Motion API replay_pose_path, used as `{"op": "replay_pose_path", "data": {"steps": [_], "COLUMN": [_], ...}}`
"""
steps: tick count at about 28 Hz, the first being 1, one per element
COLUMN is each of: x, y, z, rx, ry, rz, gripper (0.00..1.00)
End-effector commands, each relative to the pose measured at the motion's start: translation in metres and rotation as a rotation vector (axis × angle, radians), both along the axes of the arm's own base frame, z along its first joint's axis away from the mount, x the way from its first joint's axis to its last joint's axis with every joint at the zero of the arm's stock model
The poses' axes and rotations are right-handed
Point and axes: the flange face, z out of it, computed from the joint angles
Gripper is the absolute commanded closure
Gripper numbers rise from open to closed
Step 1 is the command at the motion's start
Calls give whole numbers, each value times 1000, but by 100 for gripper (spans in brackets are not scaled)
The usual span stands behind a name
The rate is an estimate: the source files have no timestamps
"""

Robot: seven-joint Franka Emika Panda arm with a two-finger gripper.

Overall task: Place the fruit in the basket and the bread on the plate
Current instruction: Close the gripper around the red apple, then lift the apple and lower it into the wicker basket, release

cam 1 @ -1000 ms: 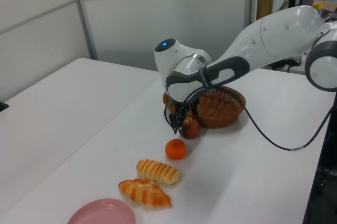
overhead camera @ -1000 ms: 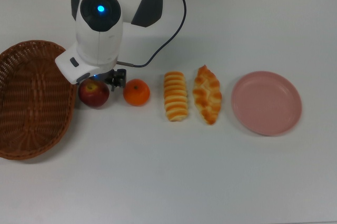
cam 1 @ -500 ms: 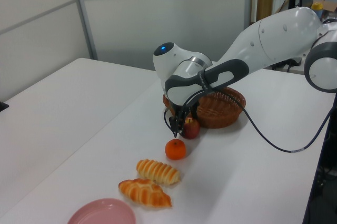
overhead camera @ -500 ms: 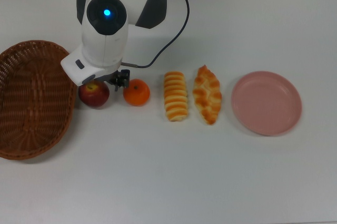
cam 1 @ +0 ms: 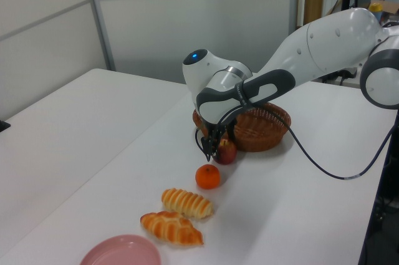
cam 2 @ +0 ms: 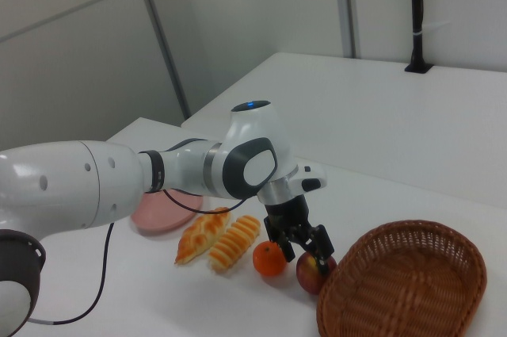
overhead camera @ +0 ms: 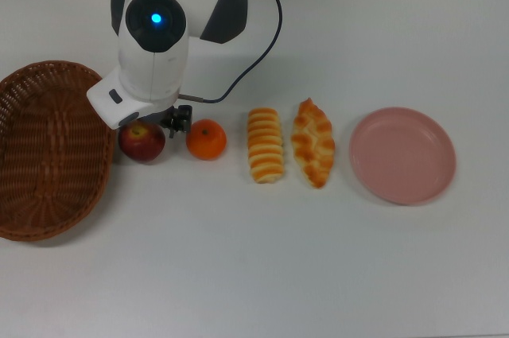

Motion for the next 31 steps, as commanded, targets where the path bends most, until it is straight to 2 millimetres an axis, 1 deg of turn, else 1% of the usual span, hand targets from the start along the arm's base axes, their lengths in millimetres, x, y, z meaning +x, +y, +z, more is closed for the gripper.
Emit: {"op": "replay_pose_path", "data": {"steps": [1,3,6,7,9,11,12,14,16,17,19,21,22,24,26,27,28,31], "x": [4,5,4,4,4,4,4,4,4,4,4,5,5,5,4,3,3,4], "y": [0,-2,-2,-2,-2,-2,-2,-2,-3,-3,-3,-2,0,2,8,12,14,16], "z": [-7,-8,-9,-9,-9,-9,-9,-9,-9,-8,-6,-4,5,15,31,45,52,63], "rx": [-12,-11,-13,-12,-14,-14,-14,-14,-14,-14,-13,-8,-3,1,21,46,57,78], "ry": [-40,-41,-39,-41,-39,-40,-40,-38,-37,-38,-40,-45,-56,-68,-88,-110,-123,-137], "rz": [4,2,3,3,5,5,7,8,12,12,10,0,-5,-9,-18,-37,-45,-58], "gripper": [0,1,6,7,11,12,19,24,37,46,51,51,51,51,51,51,51,51]}}
